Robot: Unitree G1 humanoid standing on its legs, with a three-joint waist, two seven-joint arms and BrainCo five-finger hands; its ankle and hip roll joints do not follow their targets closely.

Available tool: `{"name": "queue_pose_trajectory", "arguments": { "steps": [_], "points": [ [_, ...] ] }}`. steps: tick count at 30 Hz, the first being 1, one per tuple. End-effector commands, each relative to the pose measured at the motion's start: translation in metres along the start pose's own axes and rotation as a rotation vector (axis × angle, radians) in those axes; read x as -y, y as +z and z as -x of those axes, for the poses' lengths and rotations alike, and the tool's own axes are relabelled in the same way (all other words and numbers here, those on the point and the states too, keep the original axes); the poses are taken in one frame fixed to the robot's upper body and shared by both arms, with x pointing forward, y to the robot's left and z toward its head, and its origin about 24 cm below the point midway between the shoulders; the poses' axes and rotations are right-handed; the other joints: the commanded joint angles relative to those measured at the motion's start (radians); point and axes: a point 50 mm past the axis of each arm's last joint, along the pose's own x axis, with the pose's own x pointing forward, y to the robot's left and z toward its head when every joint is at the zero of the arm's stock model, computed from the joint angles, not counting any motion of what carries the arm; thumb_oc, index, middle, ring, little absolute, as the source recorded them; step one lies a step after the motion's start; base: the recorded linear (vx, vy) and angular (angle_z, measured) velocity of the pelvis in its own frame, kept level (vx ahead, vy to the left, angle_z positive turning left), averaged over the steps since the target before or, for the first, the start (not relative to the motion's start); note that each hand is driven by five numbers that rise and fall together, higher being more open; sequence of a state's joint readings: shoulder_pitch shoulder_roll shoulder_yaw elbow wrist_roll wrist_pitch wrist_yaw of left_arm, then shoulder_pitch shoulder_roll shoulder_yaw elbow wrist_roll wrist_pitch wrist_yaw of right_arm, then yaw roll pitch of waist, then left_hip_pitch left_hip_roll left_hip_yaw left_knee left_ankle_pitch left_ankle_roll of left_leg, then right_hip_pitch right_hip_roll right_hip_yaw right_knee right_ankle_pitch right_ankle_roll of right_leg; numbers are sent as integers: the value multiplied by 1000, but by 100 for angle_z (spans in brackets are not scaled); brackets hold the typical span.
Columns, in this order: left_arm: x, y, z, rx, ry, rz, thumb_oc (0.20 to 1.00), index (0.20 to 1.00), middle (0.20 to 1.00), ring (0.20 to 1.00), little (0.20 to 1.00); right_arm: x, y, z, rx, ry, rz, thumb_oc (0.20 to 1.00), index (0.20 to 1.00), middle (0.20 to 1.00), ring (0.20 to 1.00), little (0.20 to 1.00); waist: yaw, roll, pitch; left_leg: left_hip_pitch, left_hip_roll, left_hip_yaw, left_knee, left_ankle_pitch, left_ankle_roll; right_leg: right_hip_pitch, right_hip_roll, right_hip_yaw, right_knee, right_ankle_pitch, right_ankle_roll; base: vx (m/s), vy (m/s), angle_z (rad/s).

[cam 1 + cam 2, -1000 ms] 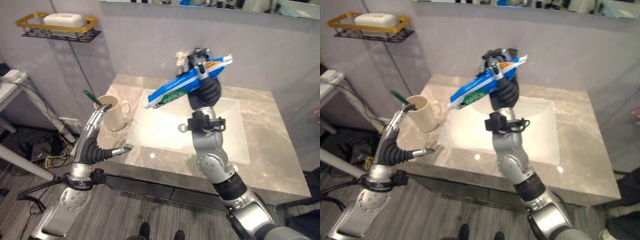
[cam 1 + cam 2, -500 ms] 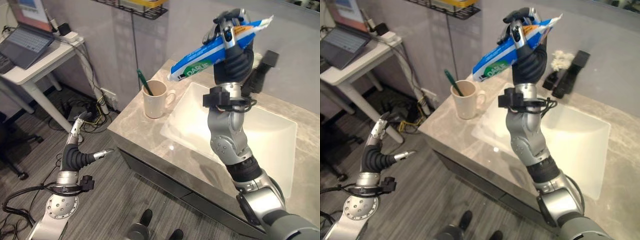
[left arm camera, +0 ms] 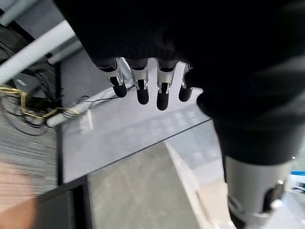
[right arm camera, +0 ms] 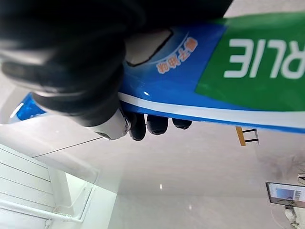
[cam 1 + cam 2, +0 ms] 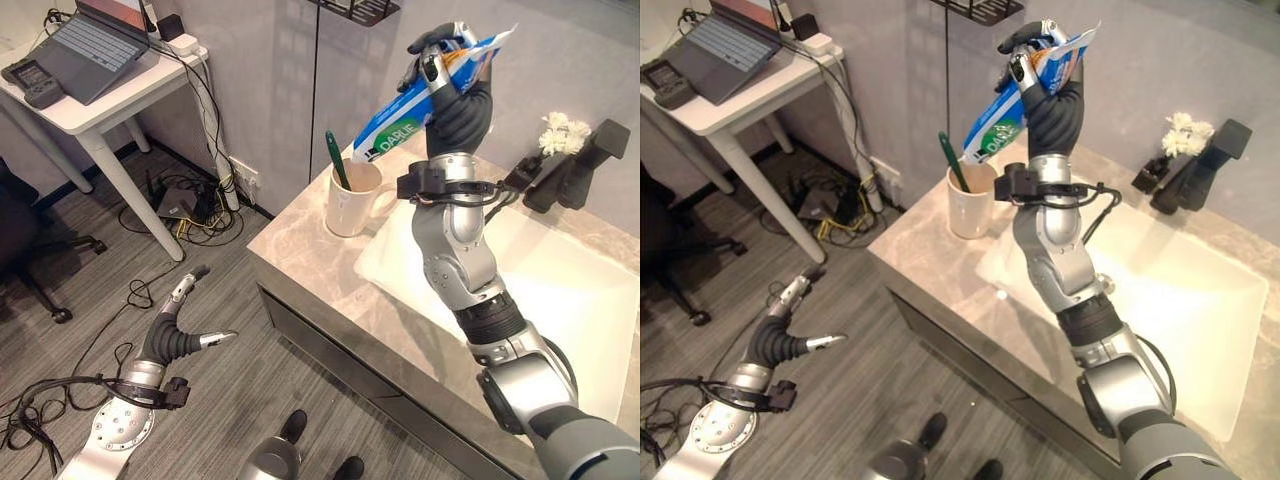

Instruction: Put brush and paste in cup on sink, flatten towel.

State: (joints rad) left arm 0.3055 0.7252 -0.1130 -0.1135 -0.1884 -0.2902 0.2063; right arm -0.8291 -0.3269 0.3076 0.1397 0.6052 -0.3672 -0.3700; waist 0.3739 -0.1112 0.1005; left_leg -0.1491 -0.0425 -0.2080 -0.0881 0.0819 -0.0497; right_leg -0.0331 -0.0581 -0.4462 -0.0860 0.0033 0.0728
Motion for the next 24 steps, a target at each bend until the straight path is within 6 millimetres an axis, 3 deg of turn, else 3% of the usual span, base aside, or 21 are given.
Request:
{"name": "queue_pose_trajectory", "arguments": {
  "steps": [1,24],
  "points": [
    [0,10,4,38,-69,8,1000,1000,1000,1000,1000,-8,23,-17,115,47,23,200,200,200,200,200,11,-40,-61,-24,25,-2,1,-13,-7,38,-90,57,-1,24,78,-6,13,4],
    [6,9,1,33,-100,-3,1000,1000,1000,1000,1000,-15,13,-20,61,107,97,200,200,200,200,200,-9,-61,-42,-33,27,3,1,-13,-5,21,-87,66,-1,31,78,0,0,0]
  ]
}}
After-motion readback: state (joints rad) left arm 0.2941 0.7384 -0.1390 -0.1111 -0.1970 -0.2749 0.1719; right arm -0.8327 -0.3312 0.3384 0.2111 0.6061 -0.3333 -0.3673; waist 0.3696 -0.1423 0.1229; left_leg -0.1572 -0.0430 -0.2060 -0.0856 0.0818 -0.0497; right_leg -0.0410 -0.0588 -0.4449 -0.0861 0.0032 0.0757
